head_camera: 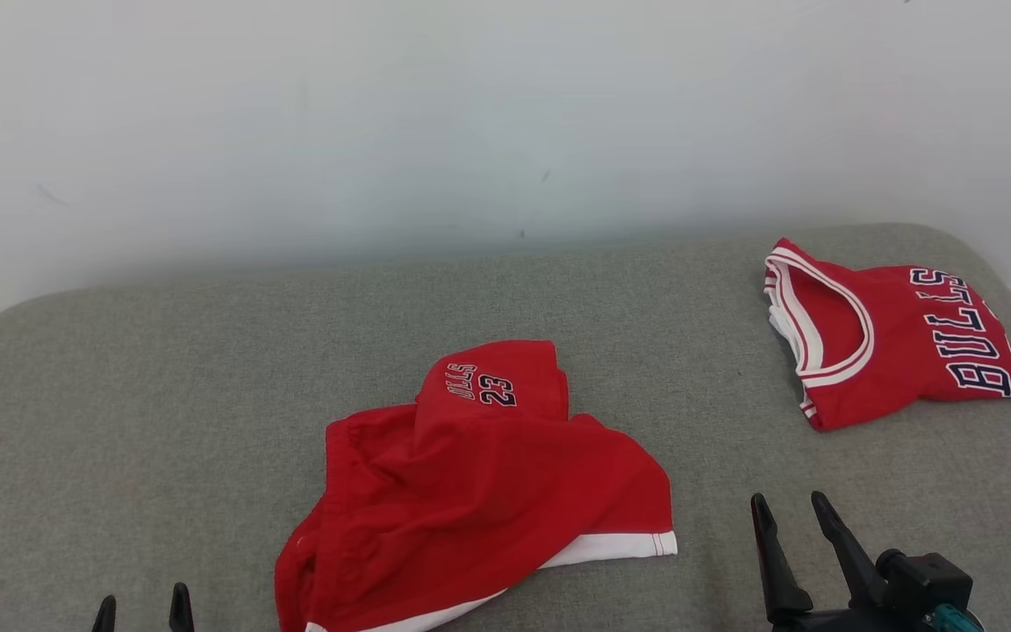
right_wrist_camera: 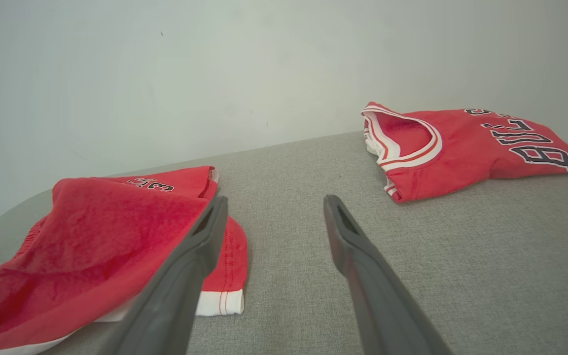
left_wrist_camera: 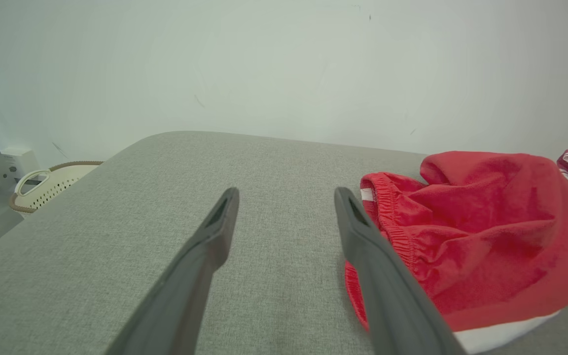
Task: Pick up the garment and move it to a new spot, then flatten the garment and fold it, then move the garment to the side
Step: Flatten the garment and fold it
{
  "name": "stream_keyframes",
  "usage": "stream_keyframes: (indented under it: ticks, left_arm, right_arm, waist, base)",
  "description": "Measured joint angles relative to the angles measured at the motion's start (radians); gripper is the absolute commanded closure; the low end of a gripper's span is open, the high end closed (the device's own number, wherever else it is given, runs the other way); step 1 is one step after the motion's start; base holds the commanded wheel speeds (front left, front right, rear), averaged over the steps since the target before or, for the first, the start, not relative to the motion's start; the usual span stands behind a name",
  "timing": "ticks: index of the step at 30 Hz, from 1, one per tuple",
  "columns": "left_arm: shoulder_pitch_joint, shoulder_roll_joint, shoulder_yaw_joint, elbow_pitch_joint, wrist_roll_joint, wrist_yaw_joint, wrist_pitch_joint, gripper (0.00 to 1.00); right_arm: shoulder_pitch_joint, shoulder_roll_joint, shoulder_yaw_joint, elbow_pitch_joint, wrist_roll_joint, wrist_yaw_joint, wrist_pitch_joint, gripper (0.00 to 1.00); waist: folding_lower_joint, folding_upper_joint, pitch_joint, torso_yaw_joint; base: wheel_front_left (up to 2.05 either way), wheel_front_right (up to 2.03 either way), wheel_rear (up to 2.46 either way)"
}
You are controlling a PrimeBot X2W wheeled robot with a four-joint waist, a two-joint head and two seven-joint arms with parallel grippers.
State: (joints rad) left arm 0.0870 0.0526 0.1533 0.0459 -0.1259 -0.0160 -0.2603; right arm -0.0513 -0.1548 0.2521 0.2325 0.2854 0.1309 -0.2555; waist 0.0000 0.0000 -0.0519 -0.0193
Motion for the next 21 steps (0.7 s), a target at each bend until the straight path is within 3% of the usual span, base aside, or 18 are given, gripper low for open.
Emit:
stream_keyframes:
  ticks: [21]
  left_arm:
    - [0.007,0.017,-0.009,0.013,0.045,0.003,0.000,0.00]
  right_arm:
    - [-0.005,0.000,0.025,0.007,-0.003,0.000,0.002,0.00]
  waist:
    - [0.0000,0.0000,-0.001,0.009]
  base:
    - [0.00,0.00,0.00]
